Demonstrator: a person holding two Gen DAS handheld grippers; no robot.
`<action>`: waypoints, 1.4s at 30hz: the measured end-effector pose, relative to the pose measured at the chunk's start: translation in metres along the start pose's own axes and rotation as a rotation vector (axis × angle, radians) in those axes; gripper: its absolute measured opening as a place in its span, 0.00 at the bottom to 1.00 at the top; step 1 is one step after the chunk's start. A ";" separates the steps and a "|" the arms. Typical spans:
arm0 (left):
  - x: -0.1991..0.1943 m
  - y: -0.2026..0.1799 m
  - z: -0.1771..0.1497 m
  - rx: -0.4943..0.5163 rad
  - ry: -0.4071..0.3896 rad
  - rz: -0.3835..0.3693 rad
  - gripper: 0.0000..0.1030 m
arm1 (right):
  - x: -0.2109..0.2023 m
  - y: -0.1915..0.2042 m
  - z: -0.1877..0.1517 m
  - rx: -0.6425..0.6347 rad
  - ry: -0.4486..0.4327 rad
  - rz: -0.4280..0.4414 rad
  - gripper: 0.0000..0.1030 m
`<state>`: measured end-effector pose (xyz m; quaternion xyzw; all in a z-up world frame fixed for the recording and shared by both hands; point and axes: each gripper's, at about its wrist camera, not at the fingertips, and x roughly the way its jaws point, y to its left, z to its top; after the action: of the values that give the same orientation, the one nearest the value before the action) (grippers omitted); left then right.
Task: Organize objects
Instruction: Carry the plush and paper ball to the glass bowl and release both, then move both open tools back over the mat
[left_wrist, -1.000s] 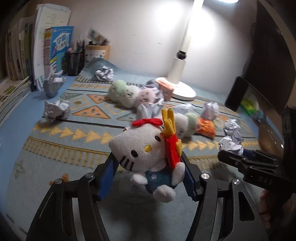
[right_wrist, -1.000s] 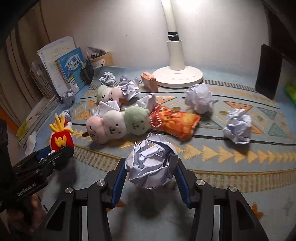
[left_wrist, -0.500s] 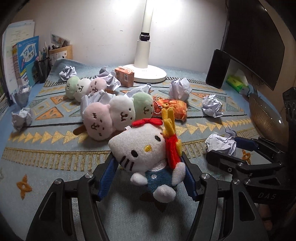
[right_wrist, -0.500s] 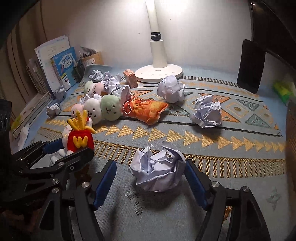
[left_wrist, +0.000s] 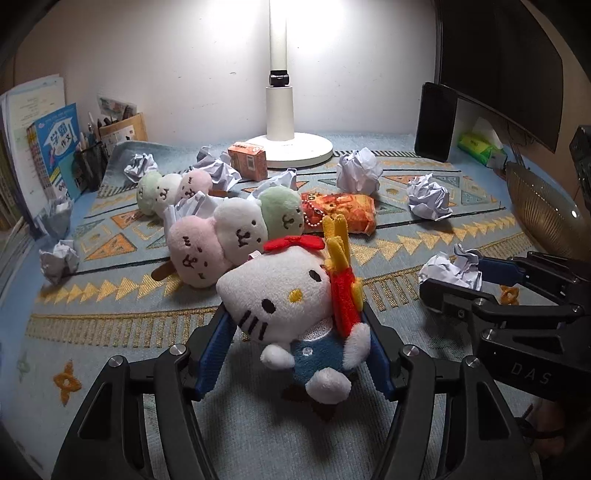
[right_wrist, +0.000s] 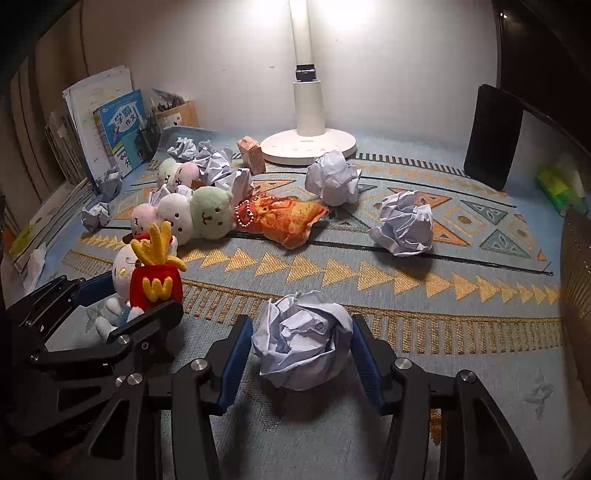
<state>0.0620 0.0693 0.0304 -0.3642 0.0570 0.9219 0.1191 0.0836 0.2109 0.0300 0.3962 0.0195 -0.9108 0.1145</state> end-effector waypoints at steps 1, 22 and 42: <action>-0.001 -0.002 0.000 0.007 -0.006 0.013 0.61 | -0.006 0.001 -0.001 -0.003 -0.033 -0.021 0.47; -0.045 -0.231 0.112 0.151 -0.106 -0.530 0.61 | -0.224 -0.220 -0.023 0.506 -0.368 -0.367 0.48; -0.035 -0.183 0.100 0.015 -0.119 -0.487 0.89 | -0.204 -0.220 -0.021 0.452 -0.303 -0.361 0.72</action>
<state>0.0687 0.2586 0.1244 -0.3115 -0.0325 0.8854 0.3434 0.1834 0.4668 0.1516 0.2617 -0.1307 -0.9462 -0.1381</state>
